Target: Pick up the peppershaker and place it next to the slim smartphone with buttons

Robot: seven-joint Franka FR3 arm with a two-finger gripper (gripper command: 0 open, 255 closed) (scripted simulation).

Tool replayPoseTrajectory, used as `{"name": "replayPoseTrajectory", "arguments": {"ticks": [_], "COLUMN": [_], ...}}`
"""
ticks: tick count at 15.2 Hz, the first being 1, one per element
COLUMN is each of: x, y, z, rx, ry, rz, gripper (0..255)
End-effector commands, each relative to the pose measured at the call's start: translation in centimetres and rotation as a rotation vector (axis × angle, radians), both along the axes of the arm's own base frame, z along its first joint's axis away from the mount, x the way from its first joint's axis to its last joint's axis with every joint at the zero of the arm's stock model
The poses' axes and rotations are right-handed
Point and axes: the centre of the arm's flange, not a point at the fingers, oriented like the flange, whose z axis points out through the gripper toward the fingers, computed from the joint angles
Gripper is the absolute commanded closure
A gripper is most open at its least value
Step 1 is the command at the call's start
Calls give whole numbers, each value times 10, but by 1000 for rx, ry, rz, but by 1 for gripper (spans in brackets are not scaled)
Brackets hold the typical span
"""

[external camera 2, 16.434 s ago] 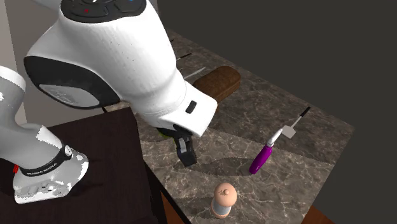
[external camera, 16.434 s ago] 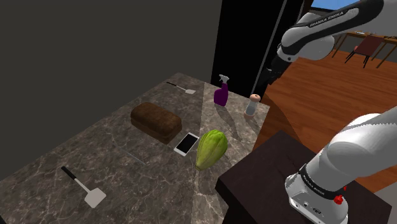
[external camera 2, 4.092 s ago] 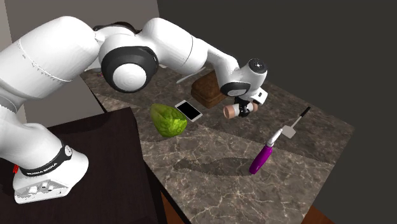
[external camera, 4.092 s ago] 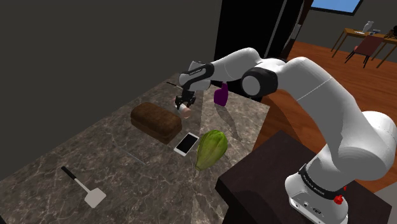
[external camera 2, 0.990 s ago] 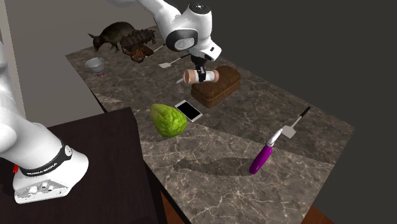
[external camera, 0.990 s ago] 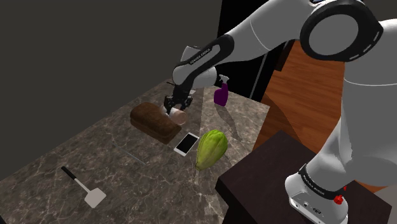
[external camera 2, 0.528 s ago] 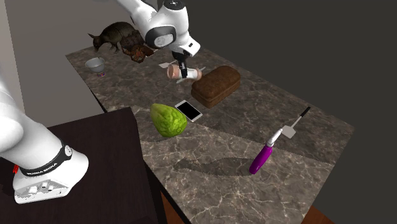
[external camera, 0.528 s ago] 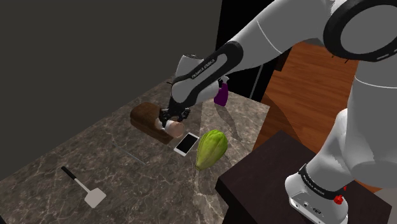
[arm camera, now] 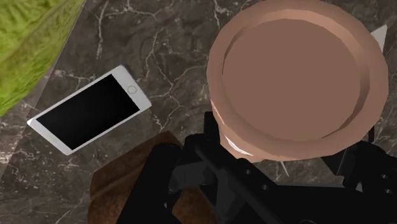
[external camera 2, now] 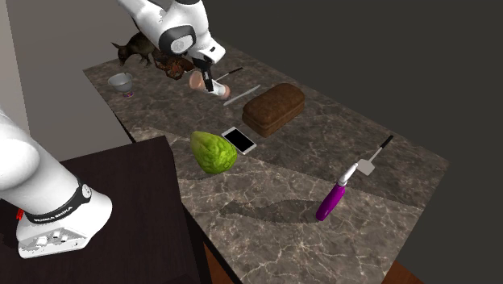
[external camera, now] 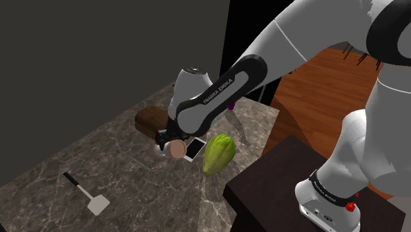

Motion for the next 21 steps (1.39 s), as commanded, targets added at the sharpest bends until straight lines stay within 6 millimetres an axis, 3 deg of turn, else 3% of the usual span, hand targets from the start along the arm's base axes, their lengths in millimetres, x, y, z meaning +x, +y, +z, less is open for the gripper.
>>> {"name": "replayPoseTrajectory", "arguments": {"ticks": [1, 4, 21], "x": [-20, -54, -54], "y": [19, 51, 51], "z": [-1, 0, -90], "rx": [0, 0, 0], "ry": [0, 0, 0], "rz": [-2, -2, -2], "gripper": [255, 255, 255]}}
